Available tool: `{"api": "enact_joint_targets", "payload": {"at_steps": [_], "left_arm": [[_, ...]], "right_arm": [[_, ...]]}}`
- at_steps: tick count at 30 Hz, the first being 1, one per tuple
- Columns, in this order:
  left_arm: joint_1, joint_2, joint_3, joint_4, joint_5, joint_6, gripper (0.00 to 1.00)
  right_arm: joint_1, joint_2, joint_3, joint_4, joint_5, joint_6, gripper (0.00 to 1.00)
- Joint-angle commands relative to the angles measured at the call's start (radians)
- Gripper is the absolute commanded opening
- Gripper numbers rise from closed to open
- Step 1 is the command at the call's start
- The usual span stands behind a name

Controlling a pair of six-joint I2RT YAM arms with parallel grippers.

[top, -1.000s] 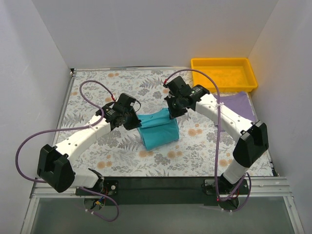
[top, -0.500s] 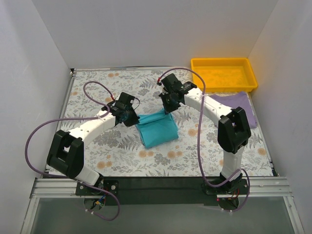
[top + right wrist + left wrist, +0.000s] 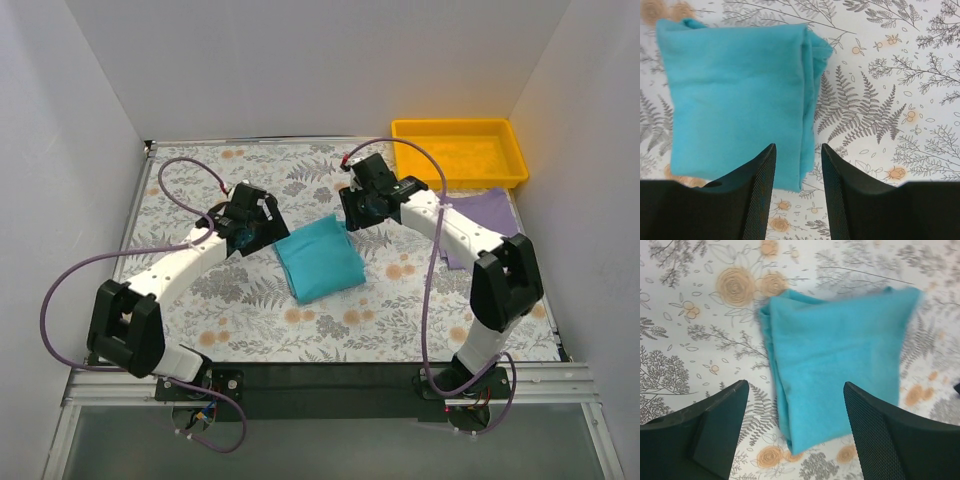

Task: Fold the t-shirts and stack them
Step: Fold the tshirt

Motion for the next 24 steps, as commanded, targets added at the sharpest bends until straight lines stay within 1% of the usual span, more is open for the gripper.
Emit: {"api": "enact_joint_targets", "payload": {"at_steps": [1,3,4,5,8,10,12,13,14,15,17,18,21,22,24], "left_arm": [[-0.003,-0.107,0.005,-0.017,0.080,0.079,0.70],[-0.016,-0.112,-0.023,-0.009,0.133,0.087,0.67],[-0.023,-0.103,-0.050,0.015,0.193,0.094,0.61],[-0.036,-0.097,-0.060,0.026,0.204,0.100,0.59],[-0.039,-0.042,-0.057,0.078,0.198,0.122,0.47],[-0.038,0.003,-0.035,0.121,0.178,0.140,0.44],[-0.032,0.093,0.032,0.135,0.166,0.152,0.40],[-0.027,0.125,0.058,0.141,0.161,0.162,0.39],[-0.020,0.197,0.084,0.146,0.163,0.166,0.38],[-0.013,0.230,0.134,0.150,0.164,0.169,0.38],[0.002,0.300,0.172,0.169,0.178,0.179,0.38],[0.008,0.369,0.204,0.172,0.184,0.180,0.38],[0.016,0.460,0.264,0.157,0.184,0.214,0.38],[0.019,0.493,0.303,0.141,0.180,0.218,0.39],[0.017,0.508,0.337,0.132,0.178,0.234,0.43]], "right_arm": [[0.002,-0.126,-0.079,0.109,-0.071,-0.038,0.41],[0.002,-0.134,-0.119,0.148,-0.112,-0.061,0.41],[0.002,-0.128,-0.150,0.161,-0.148,-0.068,0.40],[0.002,-0.122,-0.155,0.168,-0.163,-0.081,0.40],[0.002,-0.076,-0.145,0.220,-0.240,-0.092,0.39],[0.001,-0.019,-0.121,0.244,-0.280,-0.095,0.39],[-0.002,0.025,-0.070,0.271,-0.324,-0.095,0.39],[-0.008,0.074,-0.050,0.279,-0.350,-0.093,0.39],[-0.013,0.096,-0.021,0.296,-0.363,-0.090,0.39],[-0.018,0.119,-0.003,0.305,-0.370,-0.088,0.39],[-0.039,0.191,0.037,0.320,-0.399,-0.073,0.39],[-0.050,0.213,0.043,0.329,-0.410,-0.066,0.39],[-0.091,0.271,0.056,0.381,-0.439,-0.030,0.38],[-0.108,0.283,0.062,0.386,-0.436,-0.020,0.38],[-0.125,0.286,0.074,0.391,-0.430,0.008,0.38]]}}
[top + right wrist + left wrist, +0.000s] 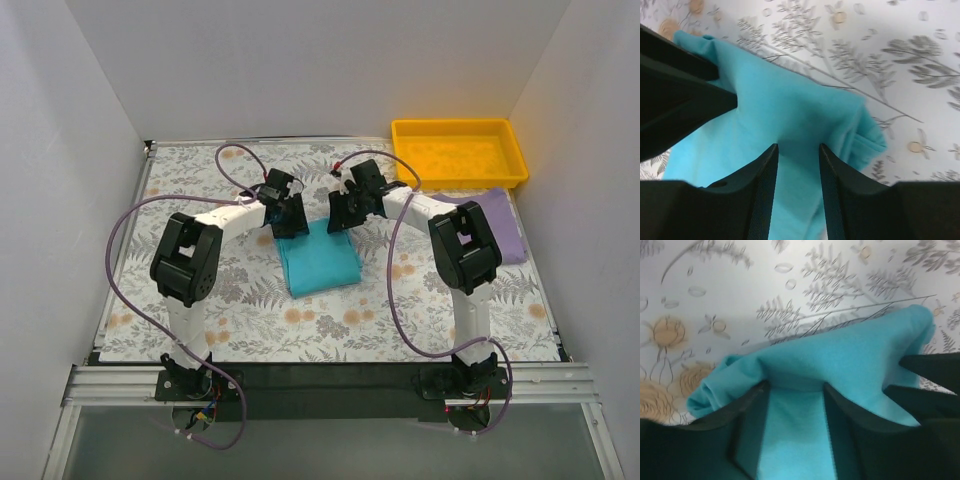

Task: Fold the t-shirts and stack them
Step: Fold the tshirt

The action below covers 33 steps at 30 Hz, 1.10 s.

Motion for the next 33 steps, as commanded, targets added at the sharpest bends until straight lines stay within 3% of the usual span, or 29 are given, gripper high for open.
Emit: {"api": "enact_joint_targets", "payload": {"at_steps": [1,4,7,10,13,16,25,29,33], "left_arm": [[0.006,0.000,0.077,-0.004,-0.022,0.053,0.50],[0.006,-0.067,0.083,-0.018,-0.006,0.044,0.64],[0.004,-0.147,0.062,-0.068,0.012,-0.005,0.69],[0.001,-0.308,-0.058,-0.069,0.049,-0.089,0.69],[-0.034,-0.440,-0.188,-0.056,0.110,-0.156,0.58],[-0.101,-0.483,-0.296,-0.029,0.103,-0.189,0.47],[-0.149,-0.345,-0.518,0.080,0.084,-0.252,0.13],[-0.148,-0.356,-0.603,0.083,0.053,-0.276,0.10],[-0.149,-0.415,-0.624,0.072,0.050,-0.278,0.11]], "right_arm": [[-0.048,-0.022,0.055,0.070,-0.039,0.053,0.38],[-0.051,-0.093,0.016,0.082,-0.109,0.072,0.38],[-0.051,-0.185,-0.076,0.102,-0.249,0.093,0.39],[-0.051,-0.284,-0.181,0.137,-0.367,0.150,0.39],[-0.043,-0.341,-0.328,0.252,-0.499,0.234,0.39],[-0.022,-0.342,-0.419,0.302,-0.529,0.224,0.37],[-0.040,-0.170,-0.572,0.401,-0.556,0.178,0.24],[-0.111,-0.176,-0.653,0.398,-0.512,0.144,0.23],[-0.128,-0.311,-0.629,0.372,-0.522,0.173,0.26]]}}
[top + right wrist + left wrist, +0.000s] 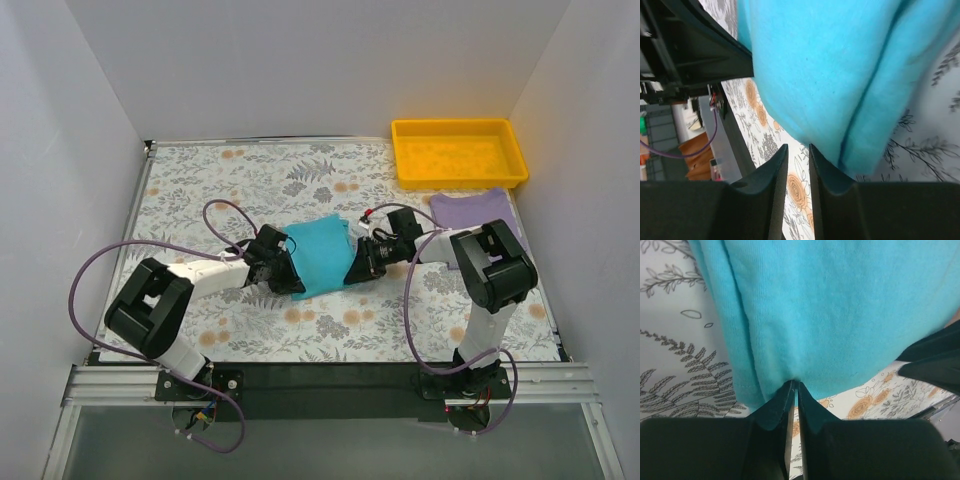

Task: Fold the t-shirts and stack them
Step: Fold the tshirt

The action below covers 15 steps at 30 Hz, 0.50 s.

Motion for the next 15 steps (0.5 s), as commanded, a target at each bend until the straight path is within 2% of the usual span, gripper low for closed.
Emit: {"api": "enact_joint_targets", "payload": {"at_steps": [1,6,12,15], "left_arm": [[-0.005,-0.034,-0.053,-0.092,-0.079,0.015,0.11],[-0.005,-0.022,-0.016,-0.119,-0.095,0.040,0.11],[-0.005,0.003,0.016,-0.135,-0.111,0.048,0.12],[-0.005,0.009,0.025,-0.154,-0.124,0.052,0.13]], "right_arm": [[-0.019,-0.121,0.041,0.011,0.040,-0.011,0.27],[-0.021,-0.106,0.266,0.034,0.103,0.056,0.31],[-0.018,0.159,0.516,0.070,0.178,0.116,0.31],[-0.021,0.246,0.545,0.086,0.224,0.129,0.31]]}}
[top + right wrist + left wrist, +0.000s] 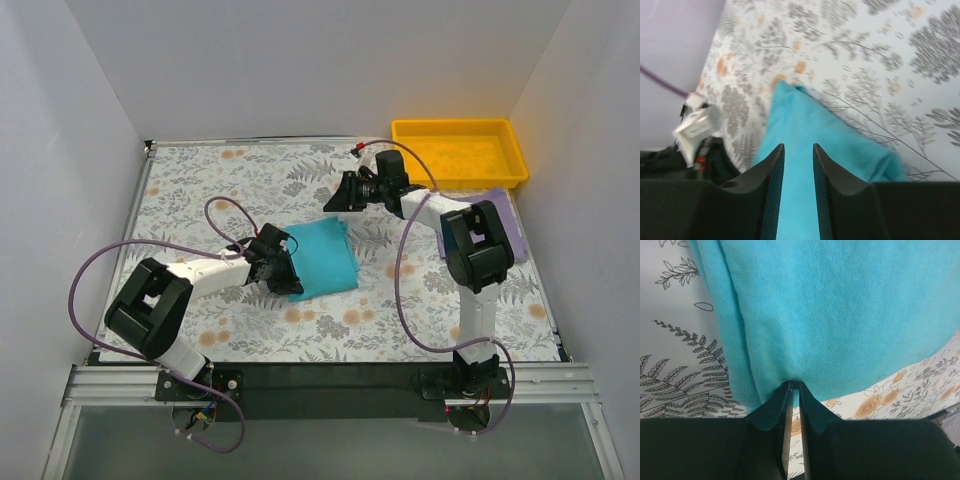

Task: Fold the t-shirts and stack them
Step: Fold the tshirt

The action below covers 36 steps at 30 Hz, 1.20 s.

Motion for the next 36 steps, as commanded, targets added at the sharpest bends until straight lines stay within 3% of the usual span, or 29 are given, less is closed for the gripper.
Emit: {"api": "enact_joint_targets", "payload": {"at_steps": [1,6,11,15,16,17,19,26,32,36], "left_arm": [[-0.003,0.020,0.009,-0.092,-0.091,0.034,0.13],[-0.003,0.004,0.017,-0.110,-0.100,0.042,0.14],[-0.003,-0.039,0.047,-0.149,-0.109,0.045,0.20],[-0.003,-0.125,0.118,-0.227,-0.175,0.037,0.42],[-0.003,-0.145,0.129,-0.244,-0.191,0.031,0.45],[-0.003,-0.162,0.143,-0.261,-0.209,0.022,0.48],[-0.003,-0.209,0.181,-0.320,-0.261,0.016,0.60],[0.000,-0.329,0.224,-0.390,-0.312,0.056,0.81],[-0.021,-0.382,0.196,-0.371,-0.315,0.181,0.82],[-0.119,-0.340,0.222,-0.333,-0.358,0.261,0.82]], "right_arm": [[-0.004,0.111,0.006,0.013,0.096,0.036,0.31],[-0.036,0.136,-0.065,0.060,0.140,0.049,0.32],[-0.047,0.023,-0.120,0.015,0.146,-0.024,0.32],[-0.045,-0.158,-0.189,-0.090,0.221,-0.069,0.45],[-0.045,-0.184,-0.206,-0.105,0.248,-0.070,0.58],[-0.045,-0.206,-0.218,-0.125,0.261,-0.082,0.61],[-0.035,-0.252,-0.236,-0.237,0.302,-0.099,0.64],[0.070,-0.390,-0.376,-0.369,0.485,-0.035,0.65],[0.117,-0.481,-0.453,-0.424,0.581,0.060,0.65],[0.111,-0.602,-0.477,-0.534,0.705,0.046,0.65]]}}
